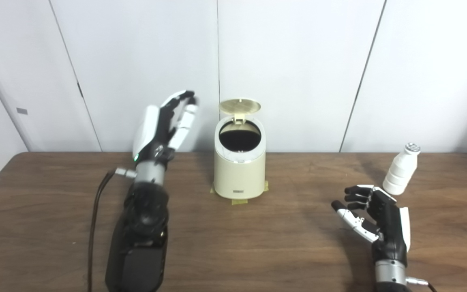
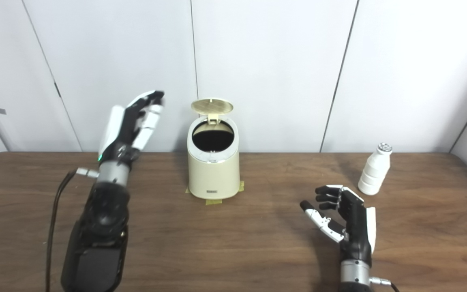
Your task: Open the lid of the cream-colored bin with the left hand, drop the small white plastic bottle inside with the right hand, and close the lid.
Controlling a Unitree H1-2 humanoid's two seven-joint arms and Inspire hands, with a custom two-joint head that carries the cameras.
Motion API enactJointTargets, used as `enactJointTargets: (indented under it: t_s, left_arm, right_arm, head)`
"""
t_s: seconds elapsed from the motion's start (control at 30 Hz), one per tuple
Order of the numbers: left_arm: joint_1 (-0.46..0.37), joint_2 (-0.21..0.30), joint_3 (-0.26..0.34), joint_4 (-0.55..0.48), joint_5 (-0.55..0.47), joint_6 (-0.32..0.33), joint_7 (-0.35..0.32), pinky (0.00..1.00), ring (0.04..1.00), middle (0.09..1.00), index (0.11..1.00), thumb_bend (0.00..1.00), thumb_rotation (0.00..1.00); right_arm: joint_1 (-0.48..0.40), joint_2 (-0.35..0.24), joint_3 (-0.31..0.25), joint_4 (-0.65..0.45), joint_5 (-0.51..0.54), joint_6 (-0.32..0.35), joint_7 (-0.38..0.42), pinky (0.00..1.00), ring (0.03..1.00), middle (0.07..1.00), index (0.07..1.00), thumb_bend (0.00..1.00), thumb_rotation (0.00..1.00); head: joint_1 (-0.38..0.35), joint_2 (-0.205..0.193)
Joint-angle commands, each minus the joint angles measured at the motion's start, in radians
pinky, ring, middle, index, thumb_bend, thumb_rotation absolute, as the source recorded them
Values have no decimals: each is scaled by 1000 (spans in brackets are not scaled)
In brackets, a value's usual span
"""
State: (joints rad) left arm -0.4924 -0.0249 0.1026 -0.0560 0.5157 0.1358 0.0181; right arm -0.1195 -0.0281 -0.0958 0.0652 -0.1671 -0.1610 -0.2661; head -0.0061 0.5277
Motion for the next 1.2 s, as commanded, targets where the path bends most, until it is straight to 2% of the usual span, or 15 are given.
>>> enactJointTargets:
  t_s: [0.0,0.1,0.17,0.3,0.4,0.5,0.63,0.77,0.93,1.07,1.17]
  left_arm:
    - [-39,1,0,-49,-65,-67,42,722,807,803,792,136,917]
    - [7,10,4,-98,-130,-66,47,723,809,804,792,105,903]
    - [40,19,9,-117,-181,-84,43,739,817,810,795,119,902]
    - [140,42,36,-124,-295,-158,42,788,842,826,809,163,899]
    - [206,48,49,-118,-332,-225,63,778,825,806,784,140,891]
    - [271,52,44,-110,-351,-293,76,769,814,798,773,150,899]
    - [326,41,31,-96,-362,-347,90,729,799,794,766,153,886]
    - [359,39,19,-85,-362,-376,99,714,791,794,764,154,864]
    - [400,27,19,-70,-363,-387,117,710,782,780,751,160,780]
    - [413,32,17,-52,-368,-399,118,720,788,783,750,144,779]
    - [421,34,14,-39,-372,-399,118,728,795,786,751,135,789]
  right_arm:
    - [1,8,2,6,0,-30,0,487,563,585,490,480,143]
    - [-1,7,-1,8,5,-31,0,482,561,584,490,480,143]
    - [-2,5,-2,11,11,-35,2,481,560,583,490,480,144]
    - [3,1,2,8,3,-34,5,486,561,583,490,480,144]
    - [7,-2,4,4,-12,-41,1,484,560,584,490,480,145]
    - [7,-7,5,7,-17,-56,0,477,558,584,490,480,145]
    - [6,-14,8,12,-27,-58,-1,469,554,580,490,480,146]
    - [5,-15,10,16,-30,-65,-4,468,550,575,490,480,145]
    - [5,-15,15,24,-37,-83,-11,463,547,571,490,480,145]
    - [9,-11,16,19,-40,-80,-14,460,541,565,489,480,145]
    - [7,4,3,19,-68,-83,-59,422,497,528,487,481,148]
  head:
    - [-4,2]
    - [-5,2]
    - [-7,0]
    - [-8,-3]
    - [-9,-2]
    - [-4,2]
    - [0,1]
    - [-5,-1]
    - [-12,-4]
    - [-21,-4]
    - [-21,-4]
